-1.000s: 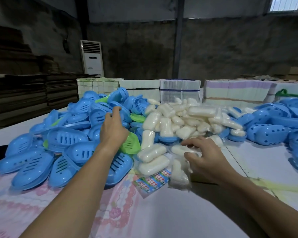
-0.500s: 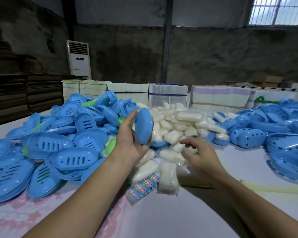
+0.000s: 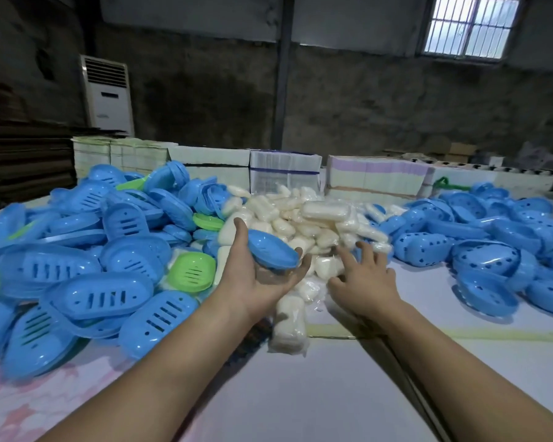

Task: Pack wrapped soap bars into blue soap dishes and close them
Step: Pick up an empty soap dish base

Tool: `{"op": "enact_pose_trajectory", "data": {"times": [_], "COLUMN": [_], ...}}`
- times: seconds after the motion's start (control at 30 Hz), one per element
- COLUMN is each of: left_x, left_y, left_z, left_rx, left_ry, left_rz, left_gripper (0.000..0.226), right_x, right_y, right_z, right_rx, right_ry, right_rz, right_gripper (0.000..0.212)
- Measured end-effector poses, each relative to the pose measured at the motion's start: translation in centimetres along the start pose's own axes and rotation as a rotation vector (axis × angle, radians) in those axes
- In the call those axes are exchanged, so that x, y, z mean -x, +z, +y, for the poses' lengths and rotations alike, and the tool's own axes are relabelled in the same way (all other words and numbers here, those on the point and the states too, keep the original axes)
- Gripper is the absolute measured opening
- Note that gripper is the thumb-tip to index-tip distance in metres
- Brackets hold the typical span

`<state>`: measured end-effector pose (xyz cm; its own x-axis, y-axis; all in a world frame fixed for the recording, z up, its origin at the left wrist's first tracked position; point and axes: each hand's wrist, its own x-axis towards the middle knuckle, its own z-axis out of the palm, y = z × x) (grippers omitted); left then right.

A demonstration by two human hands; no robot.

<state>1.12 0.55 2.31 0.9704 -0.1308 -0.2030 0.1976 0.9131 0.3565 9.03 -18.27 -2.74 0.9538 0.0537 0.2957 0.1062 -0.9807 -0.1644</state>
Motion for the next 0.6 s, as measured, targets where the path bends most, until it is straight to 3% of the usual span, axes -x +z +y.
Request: {"op": "enact_pose_trajectory", "data": {"times": [0.1,0.23,0.33,0.6], "left_x": [0.1,-0.1,-0.1,-0.3], "left_y": [0.3,0.1,-0.1,-0.6], "left_z": [0.1,0.0,-0.1,-0.2], "left_rx": [-0.009,-0.064,-0.108,-0.244], "left_ry": [0.010,-0.016,-0.004,-0.003], "left_rz": [-0.026,-0.044,-0.069,-0.084], "left_gripper": [0.067,0.080,0.072,0.062], "right_x": [-0.5,-0.8,-0.9,-1.2], "right_y": [0.2,0.0,0.1,-0.6], "right_z": [0.0,0.5,0.6,0.3], "right_rx": [0.087,0.119,0.112,0.190], "right_ry": [0.015,-0.020,0.035,0.029], "right_rz": [-0.032,0.044,0.015,-0.127], "right_gripper": [0.049,0.065,0.072,0.055]}}
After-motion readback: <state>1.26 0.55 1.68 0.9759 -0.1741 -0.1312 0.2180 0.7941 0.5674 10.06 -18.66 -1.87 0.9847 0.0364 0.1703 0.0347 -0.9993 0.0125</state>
